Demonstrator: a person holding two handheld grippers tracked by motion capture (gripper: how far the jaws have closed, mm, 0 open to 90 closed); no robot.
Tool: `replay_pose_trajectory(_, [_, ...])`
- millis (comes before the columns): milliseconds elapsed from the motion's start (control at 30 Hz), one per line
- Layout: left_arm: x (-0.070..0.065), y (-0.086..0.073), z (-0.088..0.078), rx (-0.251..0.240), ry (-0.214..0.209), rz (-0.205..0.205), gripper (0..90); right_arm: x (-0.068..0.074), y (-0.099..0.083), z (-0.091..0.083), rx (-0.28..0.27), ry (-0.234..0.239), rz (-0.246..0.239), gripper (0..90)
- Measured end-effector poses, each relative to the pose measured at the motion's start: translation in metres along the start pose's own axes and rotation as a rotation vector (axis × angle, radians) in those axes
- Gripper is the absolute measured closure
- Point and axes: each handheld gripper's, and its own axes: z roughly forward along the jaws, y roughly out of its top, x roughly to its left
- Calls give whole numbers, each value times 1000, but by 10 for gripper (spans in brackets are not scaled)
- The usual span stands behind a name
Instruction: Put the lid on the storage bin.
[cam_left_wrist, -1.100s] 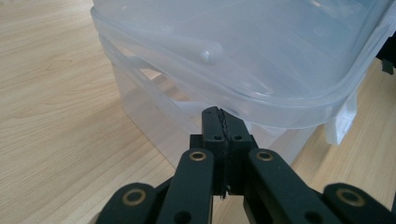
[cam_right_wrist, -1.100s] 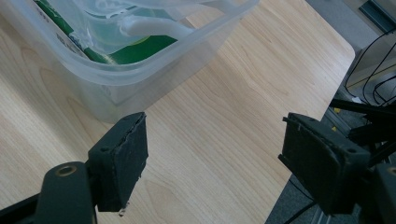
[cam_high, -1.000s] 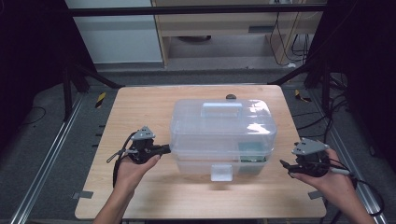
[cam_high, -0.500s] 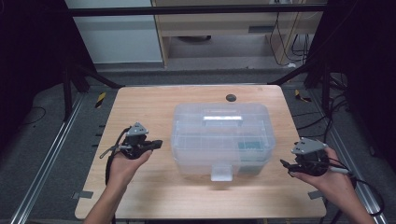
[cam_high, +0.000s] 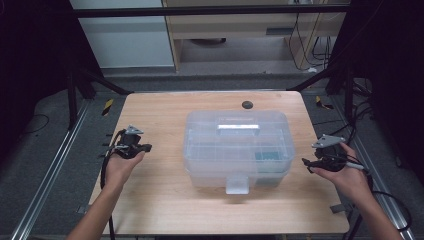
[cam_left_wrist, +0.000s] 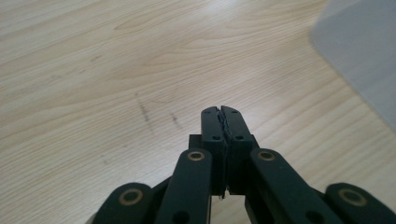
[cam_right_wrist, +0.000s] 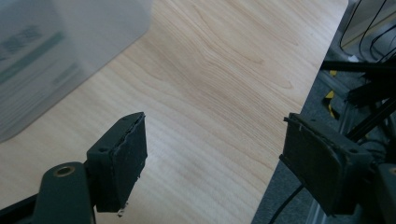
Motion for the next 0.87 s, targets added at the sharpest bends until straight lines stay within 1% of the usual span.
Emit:
replay_pose_trajectory(33, [0,0,0,0,0,0,870,0,0,0,0,0,0,216])
replay_pose_trajectory(67, [4,-2,4,-12,16,-11,870,-2,0,5,2,-1,16,211])
replay_pose_trajectory(100, [5,-4,7,-24,37,-21,798,-4,0,12,3,-4,34,208])
replay_pose_trajectory(133, [7,-6,9,-29,56,-20,707,-6,0,16,-3,-4,52,200])
replay_pose_trajectory(167, [7,-8,13,-43,69,-39,608,-6,0,19,-5,-6,66,189])
replay_pose_trajectory(200, [8,-9,16,-42,82,-31,469,-8,0,27,-16,-13,97,186])
replay_pose_trajectory(233, [9,-13,25,-33,100,-27,405,-9,0,32,-15,-18,108,180])
replay_pose_trajectory(267, [10,-14,29,-25,109,-22,350,-10,-1,37,-16,-20,125,176])
replay_pose_trajectory(300, [10,-14,29,-25,109,-22,307,-10,-1,37,-16,-20,125,176])
replay_pose_trajectory(333, [10,-16,33,-18,118,-15,273,-11,-3,46,-21,-8,160,170])
replay_pose_trajectory(367, [10,-17,36,-12,122,-11,239,-11,-4,50,-26,-8,172,167])
replay_pose_trajectory(400, [10,-19,39,-9,122,-13,239,-11,-4,50,-26,-8,172,167])
replay_pose_trajectory(433, [11,-21,42,-10,118,-16,206,-12,-6,54,-29,-2,186,162])
replay_pose_trajectory(467, [11,-22,45,-12,109,-31,180,-12,-8,58,-31,0,198,158])
replay_pose_trajectory(500, [11,-24,48,-12,99,-41,143,-12,-10,64,-35,10,237,150])
replay_pose_trajectory(533, [12,-28,53,-19,89,-61,130,-11,-11,67,-41,17,254,146])
replay_pose_trajectory(567, [12,-28,53,-19,89,-61,96,-11,-11,67,-41,17,254,146])
replay_pose_trajectory(600, [12,-29,54,-35,93,-75,91,-10,-13,73,-48,23,277,131])
replay_pose_trajectory(700, [11,-31,56,-64,112,-83,77,-9,-14,78,-41,17,287,108])
replay_pose_trajectory(733, [10,-33,58,-83,116,-89,37,-8,-17,80,-65,34,334,99])
replay_pose_trajectory(800, [10,-33,58,-82,120,-87,32,-7,-20,83,-90,41,382,64])
replay_pose_trajectory(833, [10,-33,58,-78,122,-90,27,-7,-21,84,-88,44,399,44])
replay_pose_trajectory(867, [10,-33,58,-78,122,-90,20,-7,-21,84,-88,44,399,44])
